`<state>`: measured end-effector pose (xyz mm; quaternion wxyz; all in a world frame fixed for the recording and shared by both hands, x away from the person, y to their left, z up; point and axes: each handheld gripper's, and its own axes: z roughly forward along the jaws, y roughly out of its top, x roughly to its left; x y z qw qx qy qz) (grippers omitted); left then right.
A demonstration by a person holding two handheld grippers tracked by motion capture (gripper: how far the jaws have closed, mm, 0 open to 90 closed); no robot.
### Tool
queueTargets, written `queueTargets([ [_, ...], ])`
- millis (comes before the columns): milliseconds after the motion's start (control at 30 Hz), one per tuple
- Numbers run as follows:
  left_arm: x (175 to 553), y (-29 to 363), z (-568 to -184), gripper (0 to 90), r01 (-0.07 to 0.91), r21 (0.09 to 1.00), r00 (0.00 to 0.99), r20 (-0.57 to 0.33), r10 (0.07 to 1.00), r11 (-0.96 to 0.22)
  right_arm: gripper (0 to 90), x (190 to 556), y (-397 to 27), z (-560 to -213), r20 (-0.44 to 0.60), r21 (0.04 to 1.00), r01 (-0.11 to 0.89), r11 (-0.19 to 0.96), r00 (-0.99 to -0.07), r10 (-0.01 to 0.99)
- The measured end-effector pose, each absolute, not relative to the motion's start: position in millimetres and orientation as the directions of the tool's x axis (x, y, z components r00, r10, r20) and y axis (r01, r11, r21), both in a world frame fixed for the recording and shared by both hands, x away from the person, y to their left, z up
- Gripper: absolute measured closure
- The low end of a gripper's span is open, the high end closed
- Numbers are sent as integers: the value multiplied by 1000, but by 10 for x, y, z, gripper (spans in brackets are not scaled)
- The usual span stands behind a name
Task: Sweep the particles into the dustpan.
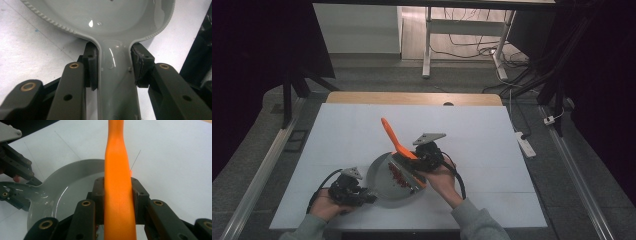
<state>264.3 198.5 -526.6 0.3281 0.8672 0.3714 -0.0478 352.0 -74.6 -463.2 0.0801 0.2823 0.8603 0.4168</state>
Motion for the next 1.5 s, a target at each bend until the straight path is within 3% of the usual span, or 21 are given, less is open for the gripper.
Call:
queueTargets([
  [867, 2625, 2029, -5220, 619, 666, 590, 702, -286, 653, -457, 708, 3486, -1193, -4574, 91, 798, 399, 451, -820, 565],
  [1500, 2619, 2127, -5119, 619, 691, 634, 642, -321, 696, -345, 708, 3470, -1501, -4340, 81, 826, 359, 435, -839, 538],
])
